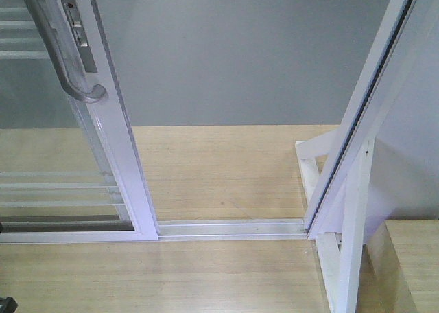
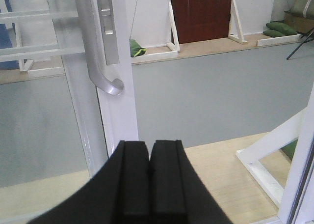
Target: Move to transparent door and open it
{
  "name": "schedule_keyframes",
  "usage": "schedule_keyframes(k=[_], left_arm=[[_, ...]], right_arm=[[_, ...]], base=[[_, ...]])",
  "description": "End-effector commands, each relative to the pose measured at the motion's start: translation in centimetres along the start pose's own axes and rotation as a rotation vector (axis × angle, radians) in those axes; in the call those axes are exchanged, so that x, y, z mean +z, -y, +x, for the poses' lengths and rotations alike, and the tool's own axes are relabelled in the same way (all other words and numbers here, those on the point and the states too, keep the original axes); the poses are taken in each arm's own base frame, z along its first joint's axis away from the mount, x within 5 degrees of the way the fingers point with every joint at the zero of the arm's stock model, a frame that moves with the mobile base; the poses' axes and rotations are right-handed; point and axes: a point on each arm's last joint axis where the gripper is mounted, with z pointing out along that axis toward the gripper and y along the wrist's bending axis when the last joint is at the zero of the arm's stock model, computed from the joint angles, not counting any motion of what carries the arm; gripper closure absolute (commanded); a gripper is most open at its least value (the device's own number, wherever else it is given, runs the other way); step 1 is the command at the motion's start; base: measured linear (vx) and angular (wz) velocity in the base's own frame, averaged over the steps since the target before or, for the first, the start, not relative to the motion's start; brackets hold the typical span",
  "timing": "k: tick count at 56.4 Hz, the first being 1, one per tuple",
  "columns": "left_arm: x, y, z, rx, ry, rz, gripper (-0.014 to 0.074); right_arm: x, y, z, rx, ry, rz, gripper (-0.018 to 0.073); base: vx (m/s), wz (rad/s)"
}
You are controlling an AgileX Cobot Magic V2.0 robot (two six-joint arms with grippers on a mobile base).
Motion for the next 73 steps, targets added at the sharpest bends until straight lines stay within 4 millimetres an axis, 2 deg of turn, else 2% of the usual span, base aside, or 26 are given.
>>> schedule_keyframes(k=[1,7,12,16,22,30,32,44,60,73], left_arm=[[-0.3,-0.1,-1.4,-0.014,0.109,-0.009,0.0594],[-0.3,-0.1,-1.4,-0.014,0.109,-0.009,0.0594],[-0.3,-0.1,-1.4,-0.014,0.108,-0.009,0.0594],[-0.3,-0.1,-1.4,-0.014,0.108,-0.009,0.0594],[-0.3,-0.1,-1.4,-0.014,0.108,-0.009,0.0594],[-0.3,-0.1,-1.4,-0.014,0.108,-0.009,0.0594],[-0.3,-0.1,-1.4,-0.014,0.108,-0.009,0.0594],[-0.3,-0.1,-1.4,-0.014,0.108,-0.009,0.0594],[-0.3,-0.1,-1.4,-0.014,0.108,-0.009,0.0594],[-0.3,-0.1,-1.4,-0.014,0.108,-0.009,0.0594]], right_arm=[[-0.2,0.3,-1.5,-0.006,0.098,0.022,0.0564],[0.1,0.2,-1.3,0.013,0.099,0.015,0.0564],[1.0,-0.5,0.5,0.089,0.107,-0.019,0.0564],[1.8,-1.1,2.9,0.138,0.135,-0.029,0.0564],[3.0,-2.0,7.7,0.167,0.147,-0.017,0.0564],[3.5,-2.9,13.1,0.171,0.193,0.008,0.0564],[3.6,-3.0,13.9,0.172,0.212,0.014,0.0564],[3.6,-3.0,14.1,0.144,0.157,0.024,0.0564],[3.6,-2.2,14.3,0.152,0.136,0.18,0.0564],[3.6,-2.1,14.3,0.154,0.133,0.189,0.0564]], base=[[0.0,0.0],[0.0,0.0],[0.0,0.0],[0.0,0.0],[0.0,0.0],[0.0,0.0],[0.0,0.0],[0.0,0.0],[0.0,0.0],[0.0,0.0]])
